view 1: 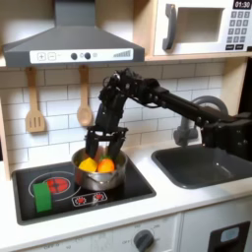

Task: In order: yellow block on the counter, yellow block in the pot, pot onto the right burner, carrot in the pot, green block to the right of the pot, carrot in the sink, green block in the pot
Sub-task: 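Take the carrot out of the sink and put it in the pot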

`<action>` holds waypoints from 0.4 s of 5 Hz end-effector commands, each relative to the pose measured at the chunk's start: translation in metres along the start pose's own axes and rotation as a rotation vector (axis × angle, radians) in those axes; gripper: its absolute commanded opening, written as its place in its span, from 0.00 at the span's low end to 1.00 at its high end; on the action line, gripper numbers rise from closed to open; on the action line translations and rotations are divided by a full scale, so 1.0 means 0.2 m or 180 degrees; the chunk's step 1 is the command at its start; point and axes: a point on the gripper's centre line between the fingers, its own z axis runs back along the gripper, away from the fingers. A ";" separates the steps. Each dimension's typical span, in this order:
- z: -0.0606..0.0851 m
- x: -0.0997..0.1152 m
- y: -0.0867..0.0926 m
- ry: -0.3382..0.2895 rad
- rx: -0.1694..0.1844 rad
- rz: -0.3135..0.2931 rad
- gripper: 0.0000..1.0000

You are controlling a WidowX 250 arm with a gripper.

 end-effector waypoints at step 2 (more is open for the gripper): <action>0.02 -0.06 0.14 -0.0027 0.0070 0.0292 1.00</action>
